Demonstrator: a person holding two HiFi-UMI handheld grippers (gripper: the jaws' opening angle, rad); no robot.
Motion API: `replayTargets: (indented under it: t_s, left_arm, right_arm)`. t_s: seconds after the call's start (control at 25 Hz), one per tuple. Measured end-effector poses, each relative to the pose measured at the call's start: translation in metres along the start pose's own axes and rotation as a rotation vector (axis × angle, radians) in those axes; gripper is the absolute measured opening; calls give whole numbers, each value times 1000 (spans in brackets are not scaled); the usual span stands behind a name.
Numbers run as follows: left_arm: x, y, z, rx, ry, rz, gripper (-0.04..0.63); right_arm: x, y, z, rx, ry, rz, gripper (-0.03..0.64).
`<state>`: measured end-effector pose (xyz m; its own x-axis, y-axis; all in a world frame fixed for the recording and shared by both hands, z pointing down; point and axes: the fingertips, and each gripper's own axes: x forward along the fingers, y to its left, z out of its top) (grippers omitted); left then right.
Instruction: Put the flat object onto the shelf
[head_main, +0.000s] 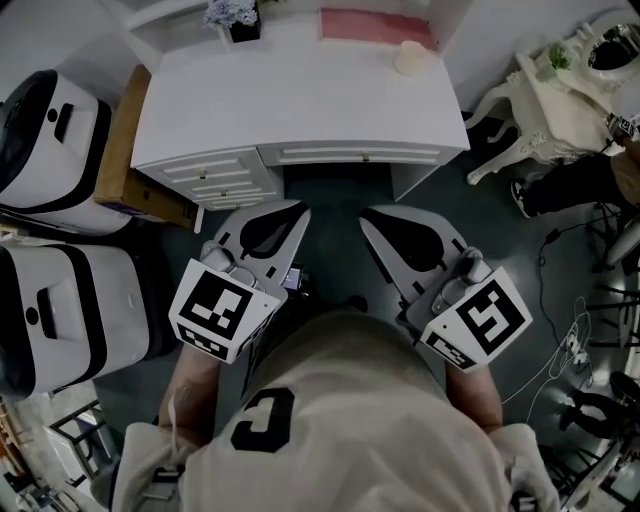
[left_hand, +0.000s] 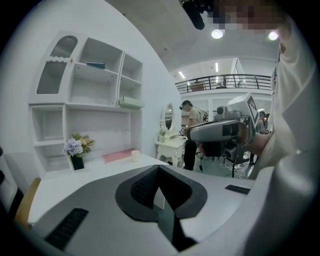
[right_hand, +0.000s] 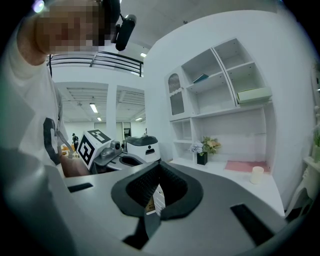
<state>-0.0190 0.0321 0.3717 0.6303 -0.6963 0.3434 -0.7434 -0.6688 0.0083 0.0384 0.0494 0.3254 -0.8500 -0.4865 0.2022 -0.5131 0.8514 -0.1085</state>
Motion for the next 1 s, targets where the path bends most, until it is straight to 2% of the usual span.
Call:
replayTargets:
  t_s: [1.0]
  left_arm:
    - [15,34,-5,-14,41,-11,12]
  right_arm:
    - [28,-32,0,77,-19,-39,23]
